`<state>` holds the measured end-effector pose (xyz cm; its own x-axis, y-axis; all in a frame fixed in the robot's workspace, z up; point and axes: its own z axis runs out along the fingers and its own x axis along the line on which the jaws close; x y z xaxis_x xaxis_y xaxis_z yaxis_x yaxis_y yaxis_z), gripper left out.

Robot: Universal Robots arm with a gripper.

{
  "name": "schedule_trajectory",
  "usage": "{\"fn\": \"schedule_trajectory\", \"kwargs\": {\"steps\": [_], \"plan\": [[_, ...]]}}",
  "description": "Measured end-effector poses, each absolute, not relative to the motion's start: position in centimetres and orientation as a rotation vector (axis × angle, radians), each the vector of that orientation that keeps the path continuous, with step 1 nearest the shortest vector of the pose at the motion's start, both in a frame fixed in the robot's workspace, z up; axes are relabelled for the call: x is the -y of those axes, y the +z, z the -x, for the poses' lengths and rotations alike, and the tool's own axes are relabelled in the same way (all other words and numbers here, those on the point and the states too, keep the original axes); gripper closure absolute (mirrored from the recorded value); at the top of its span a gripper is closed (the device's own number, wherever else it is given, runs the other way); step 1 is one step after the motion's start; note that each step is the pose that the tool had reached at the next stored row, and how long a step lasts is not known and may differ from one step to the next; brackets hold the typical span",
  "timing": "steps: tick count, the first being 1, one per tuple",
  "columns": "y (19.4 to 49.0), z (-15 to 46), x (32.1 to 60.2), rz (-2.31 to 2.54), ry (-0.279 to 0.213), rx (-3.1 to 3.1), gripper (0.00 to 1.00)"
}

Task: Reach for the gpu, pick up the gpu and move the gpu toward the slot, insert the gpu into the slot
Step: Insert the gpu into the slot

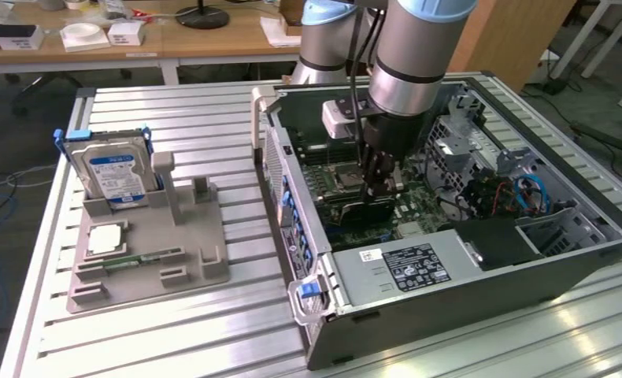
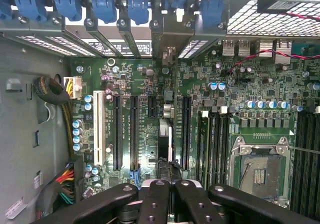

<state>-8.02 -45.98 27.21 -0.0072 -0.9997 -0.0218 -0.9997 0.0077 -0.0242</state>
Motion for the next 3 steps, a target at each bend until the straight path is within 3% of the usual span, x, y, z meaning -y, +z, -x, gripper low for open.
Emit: {"fn": "schedule_trajectory", "kwargs": {"steps": [3], "plan": [[27.2,8.02,45.98,2.19,-0.003,-2.207,0.9]]}}
